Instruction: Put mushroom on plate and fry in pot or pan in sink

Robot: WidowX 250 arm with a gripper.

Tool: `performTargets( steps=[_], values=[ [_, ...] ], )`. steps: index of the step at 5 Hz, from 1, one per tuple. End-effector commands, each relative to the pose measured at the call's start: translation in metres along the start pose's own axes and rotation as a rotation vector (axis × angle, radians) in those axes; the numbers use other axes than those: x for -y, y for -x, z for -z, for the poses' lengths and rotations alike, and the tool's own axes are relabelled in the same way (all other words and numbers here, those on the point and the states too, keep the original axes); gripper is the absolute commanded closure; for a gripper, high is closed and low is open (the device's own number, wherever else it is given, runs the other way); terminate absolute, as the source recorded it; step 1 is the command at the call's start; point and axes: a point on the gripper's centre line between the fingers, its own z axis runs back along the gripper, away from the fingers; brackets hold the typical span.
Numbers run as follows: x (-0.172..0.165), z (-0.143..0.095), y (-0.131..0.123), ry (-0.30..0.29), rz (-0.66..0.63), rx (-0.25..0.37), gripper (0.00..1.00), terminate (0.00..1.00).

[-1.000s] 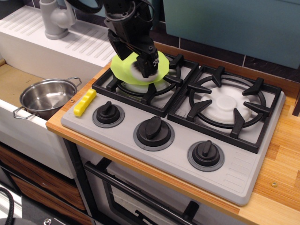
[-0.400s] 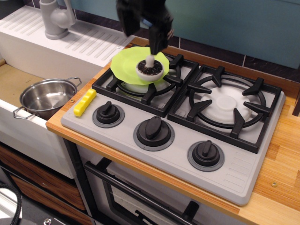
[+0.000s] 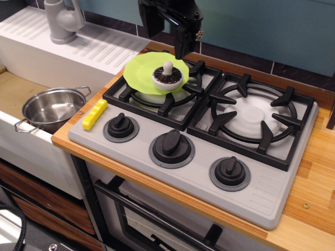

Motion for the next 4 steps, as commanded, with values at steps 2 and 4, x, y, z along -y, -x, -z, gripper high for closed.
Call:
performTargets(
  steps=[2, 4],
  values=[
    [-0.015, -0.024, 0.015, -0.077, -0.041, 0.141, 0.0, 0.0],
    [-0.033, -0.032, 0.051, -0.238, -0.097, 0.254, 0.0, 0.0]
  ],
)
